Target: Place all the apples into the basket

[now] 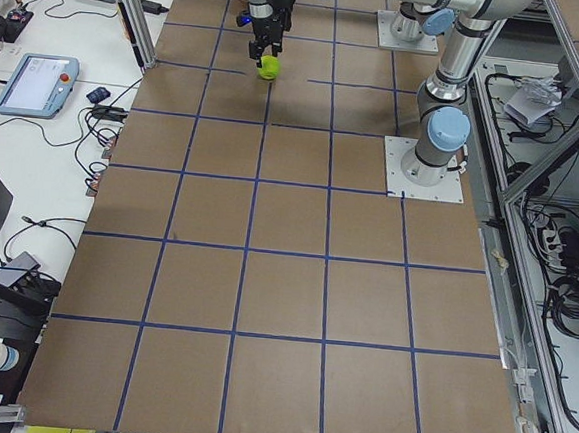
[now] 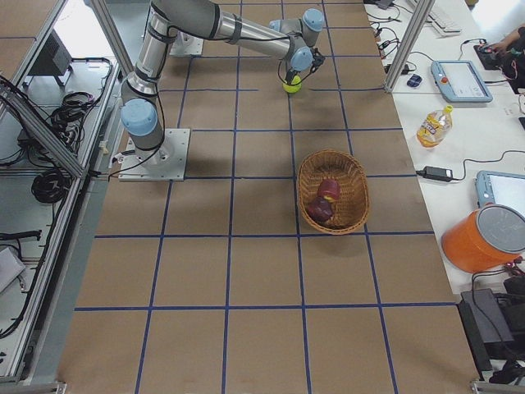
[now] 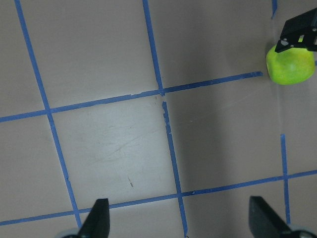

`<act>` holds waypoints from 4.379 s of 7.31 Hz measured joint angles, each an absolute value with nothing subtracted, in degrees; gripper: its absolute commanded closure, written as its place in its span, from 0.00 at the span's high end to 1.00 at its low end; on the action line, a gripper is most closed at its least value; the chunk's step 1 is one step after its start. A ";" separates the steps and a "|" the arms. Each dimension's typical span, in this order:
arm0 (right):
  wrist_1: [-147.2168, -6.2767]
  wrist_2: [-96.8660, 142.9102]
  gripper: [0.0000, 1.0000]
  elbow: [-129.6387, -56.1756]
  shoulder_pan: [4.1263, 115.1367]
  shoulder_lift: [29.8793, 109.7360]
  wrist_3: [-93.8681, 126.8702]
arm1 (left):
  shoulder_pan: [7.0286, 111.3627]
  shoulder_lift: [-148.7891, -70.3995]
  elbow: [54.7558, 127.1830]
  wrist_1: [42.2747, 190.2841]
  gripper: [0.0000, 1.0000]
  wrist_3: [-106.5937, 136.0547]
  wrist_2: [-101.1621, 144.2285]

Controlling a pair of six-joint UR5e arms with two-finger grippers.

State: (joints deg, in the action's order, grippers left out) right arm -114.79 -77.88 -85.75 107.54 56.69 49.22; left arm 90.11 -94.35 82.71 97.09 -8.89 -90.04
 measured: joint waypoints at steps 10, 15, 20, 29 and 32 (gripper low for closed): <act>-118.49 -81.69 0.00 -83.18 106.87 54.94 43.26 | 90.10 -94.10 82.01 97.11 1.00 -8.71 -90.02; -100.40 -93.03 0.00 -78.05 85.54 64.54 17.13 | 90.22 -93.64 82.00 97.18 1.00 -8.70 -90.11; -103.22 -94.61 0.81 -80.29 69.44 61.24 -4.06 | 90.39 -93.66 81.94 97.14 1.00 -8.62 -90.16; -92.54 -92.97 1.00 -80.52 76.20 73.35 -3.87 | 90.55 -92.89 81.99 97.39 1.00 -7.81 -90.20; -84.71 -92.11 1.00 -81.28 83.22 81.68 2.01 | 90.76 -92.64 81.93 98.23 1.00 -5.29 -90.47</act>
